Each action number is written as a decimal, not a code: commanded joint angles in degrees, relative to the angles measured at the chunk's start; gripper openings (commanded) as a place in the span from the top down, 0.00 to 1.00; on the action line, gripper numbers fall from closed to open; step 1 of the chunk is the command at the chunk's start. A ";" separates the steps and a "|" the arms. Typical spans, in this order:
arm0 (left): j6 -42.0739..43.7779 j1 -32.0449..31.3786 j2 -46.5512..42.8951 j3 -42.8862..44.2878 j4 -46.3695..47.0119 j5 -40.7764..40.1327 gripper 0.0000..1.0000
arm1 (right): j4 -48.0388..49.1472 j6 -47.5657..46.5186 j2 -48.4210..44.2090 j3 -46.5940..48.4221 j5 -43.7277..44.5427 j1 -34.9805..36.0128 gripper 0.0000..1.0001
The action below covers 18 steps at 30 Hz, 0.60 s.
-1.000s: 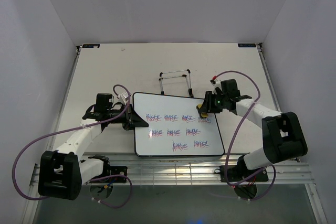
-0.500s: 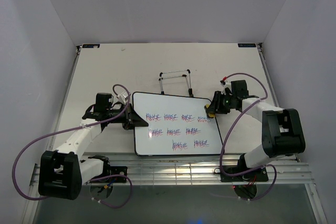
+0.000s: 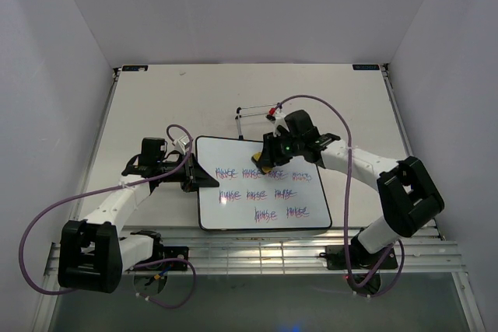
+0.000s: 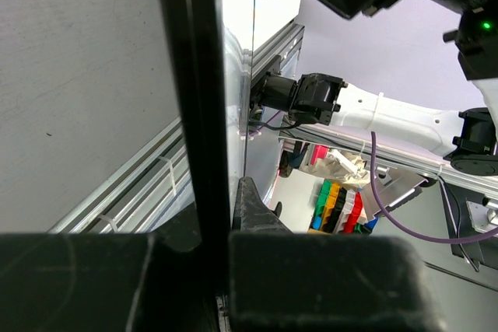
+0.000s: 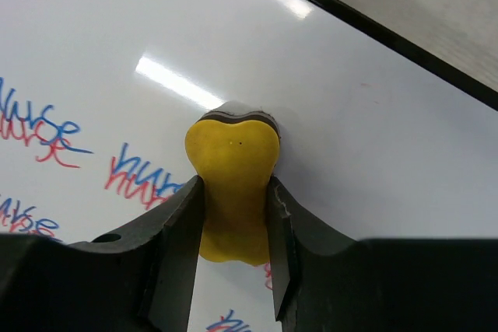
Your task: Erase the whiteboard
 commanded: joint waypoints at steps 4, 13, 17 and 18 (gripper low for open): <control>4.80 -0.75 -0.89 0.64 1.02 -13.65 1.00 | -5.09 1.25 2.15 -2.22 2.33 -1.28 0.83; 4.62 -0.84 -1.16 0.55 0.75 -14.00 1.00 | -6.06 -6.39 2.67 -13.91 -1.25 -21.15 0.84; 4.54 -0.84 -1.42 0.64 0.58 -14.44 1.00 | -7.20 -8.24 5.04 -14.37 -0.30 -25.37 0.85; 4.54 -0.84 -1.60 0.72 0.58 -14.44 1.00 | -7.38 -8.33 5.74 -14.36 0.13 -25.90 0.86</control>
